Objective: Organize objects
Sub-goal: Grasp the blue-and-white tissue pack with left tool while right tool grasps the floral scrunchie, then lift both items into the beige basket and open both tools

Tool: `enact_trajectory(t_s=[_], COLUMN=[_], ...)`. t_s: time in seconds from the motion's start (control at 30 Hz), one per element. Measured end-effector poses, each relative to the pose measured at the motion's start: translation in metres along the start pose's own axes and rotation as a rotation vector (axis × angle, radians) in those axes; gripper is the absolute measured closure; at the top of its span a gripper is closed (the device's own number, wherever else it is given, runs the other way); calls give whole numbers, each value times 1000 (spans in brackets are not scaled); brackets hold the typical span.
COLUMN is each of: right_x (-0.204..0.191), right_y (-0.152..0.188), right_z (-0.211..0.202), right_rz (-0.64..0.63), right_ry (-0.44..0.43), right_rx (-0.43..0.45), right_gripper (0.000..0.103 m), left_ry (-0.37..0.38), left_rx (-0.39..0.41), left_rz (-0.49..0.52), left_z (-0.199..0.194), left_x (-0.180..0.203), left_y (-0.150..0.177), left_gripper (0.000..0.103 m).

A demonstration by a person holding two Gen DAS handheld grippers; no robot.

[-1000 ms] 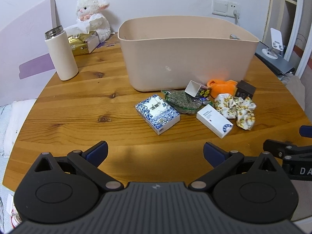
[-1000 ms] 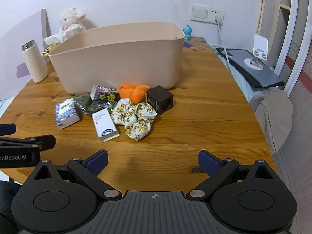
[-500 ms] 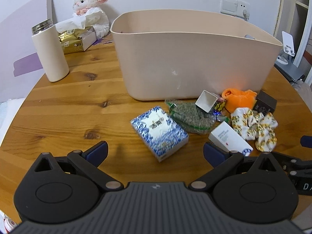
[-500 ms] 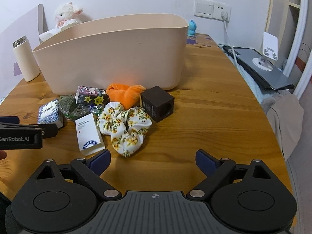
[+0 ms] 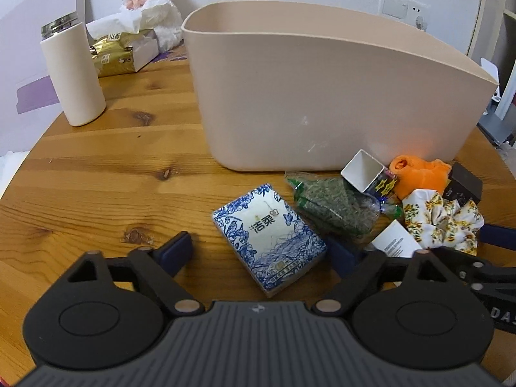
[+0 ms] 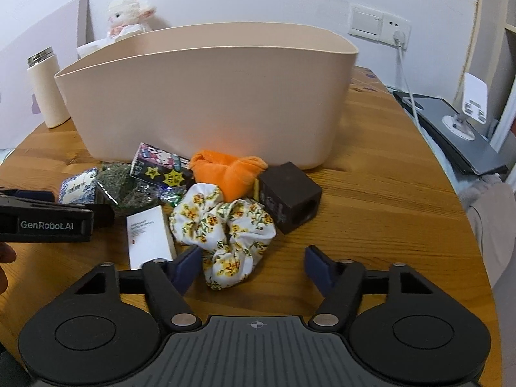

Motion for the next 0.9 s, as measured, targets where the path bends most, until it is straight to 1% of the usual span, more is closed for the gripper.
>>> enact_trajectory(t_s=[0.03, 0.07, 0.13, 0.17, 0.23, 0.3, 0.5, 0.6, 0.7, 0.9], right_x=[-2, -4, -8, -11, -15, -17, -17, -13, -7, -2], right_y=[0, -1, -1, -1, 0, 1, 5, 4, 0, -16], right_z=[0, -1, -1, -2, -3, -4, -18, -32, -51, -85], right_rz=[-10, -17, -27, -36, -50, -56, -52, -46, -40, -35], right_ry=[-2, -11, -23, -24, -27, -26, -12, 1, 15, 44], right_rx=[3, 5, 7, 9, 11, 13, 29, 53, 88, 175], right_gripper=[47, 52, 70, 74, 86, 90, 93, 93, 93, 93], left_ry=[2, 5, 15, 20, 30, 39, 68, 73, 81, 94], left_rx=[3, 6, 10, 10, 11, 10, -3, 16, 45, 161], left_rz=[2, 6, 15, 17, 22, 25, 11, 6, -1, 12], left_z=[-1, -2, -4, -5, -8, -10, -18, -31, -49, -94], left_x=[0, -1, -1, -2, -3, -5, -13, -16, -20, -23], left_y=[0, 0, 0, 0, 1, 3, 8, 8, 5, -9], left_gripper=[26, 29, 38, 41, 50, 53, 54, 54, 54, 54])
Point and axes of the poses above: each gripper's, at about its wrist camera, not at the fingertips, and z roughly the way its jaws point, x to its right, y to its underside, the point moved 3 cm from there along z, roughly the way its jaws point, and after that the axes turned 2 degrees about -y, right-handed, at the moved point
